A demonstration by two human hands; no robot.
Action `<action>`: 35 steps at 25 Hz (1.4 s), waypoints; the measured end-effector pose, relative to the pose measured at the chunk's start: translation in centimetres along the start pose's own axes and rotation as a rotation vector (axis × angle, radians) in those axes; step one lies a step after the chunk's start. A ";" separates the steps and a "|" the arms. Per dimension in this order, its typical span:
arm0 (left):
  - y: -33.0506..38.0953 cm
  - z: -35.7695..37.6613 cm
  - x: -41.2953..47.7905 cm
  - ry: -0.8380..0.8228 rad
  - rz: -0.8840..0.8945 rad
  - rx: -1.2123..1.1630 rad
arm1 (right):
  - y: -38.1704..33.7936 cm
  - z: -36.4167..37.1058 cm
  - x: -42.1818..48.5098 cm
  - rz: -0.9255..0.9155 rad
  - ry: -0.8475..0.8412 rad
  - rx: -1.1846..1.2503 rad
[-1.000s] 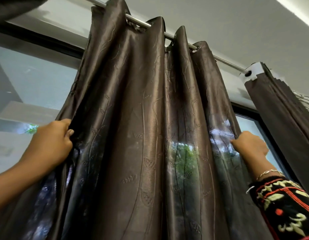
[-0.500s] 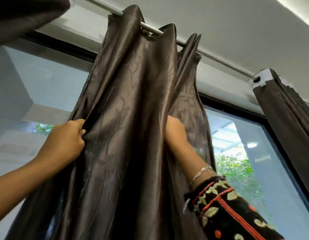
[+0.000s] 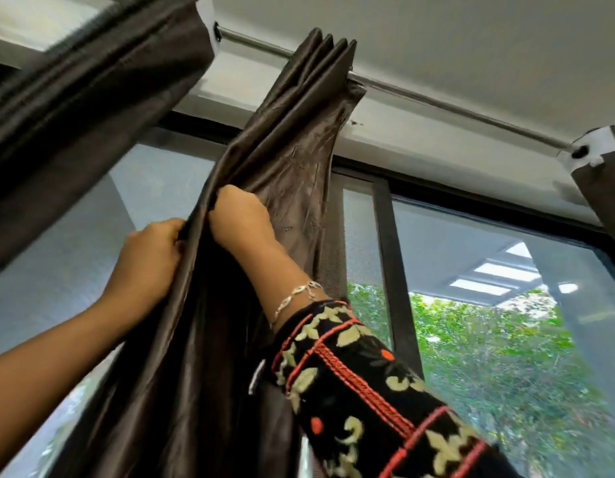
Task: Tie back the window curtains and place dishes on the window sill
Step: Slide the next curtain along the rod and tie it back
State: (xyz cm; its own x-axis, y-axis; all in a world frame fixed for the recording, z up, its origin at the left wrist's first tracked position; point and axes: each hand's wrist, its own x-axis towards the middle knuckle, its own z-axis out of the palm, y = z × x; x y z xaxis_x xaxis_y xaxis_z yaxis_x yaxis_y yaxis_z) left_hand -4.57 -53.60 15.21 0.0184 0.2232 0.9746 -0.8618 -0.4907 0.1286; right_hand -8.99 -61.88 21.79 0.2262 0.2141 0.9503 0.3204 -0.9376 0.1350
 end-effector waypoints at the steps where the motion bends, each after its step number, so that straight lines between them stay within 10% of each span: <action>1: 0.0 -0.4 -0.1 -0.015 0.004 0.003 | 0.5 0.0 -0.2 0.008 0.003 -0.033; 10: 4.4 0.3 -2.5 -0.062 -0.052 0.028 | 8.3 -5.7 -8.4 0.176 0.194 -0.221; 22: 15.2 -1.0 -15.0 0.013 0.071 0.021 | 11.0 -7.8 -19.7 0.323 -0.061 -0.051; 35: 14.5 -0.4 -34.1 -0.354 -0.510 0.163 | 10.3 -4.6 -33.8 0.440 -0.316 0.169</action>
State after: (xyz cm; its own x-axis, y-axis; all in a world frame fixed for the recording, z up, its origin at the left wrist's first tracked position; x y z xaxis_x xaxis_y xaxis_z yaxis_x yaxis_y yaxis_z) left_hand -17.88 -67.93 -16.26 0.5959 0.1844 0.7816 -0.6132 -0.5239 0.5912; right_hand -17.52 -80.06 -7.69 0.6277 -0.0913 0.7731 0.2701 -0.9058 -0.3263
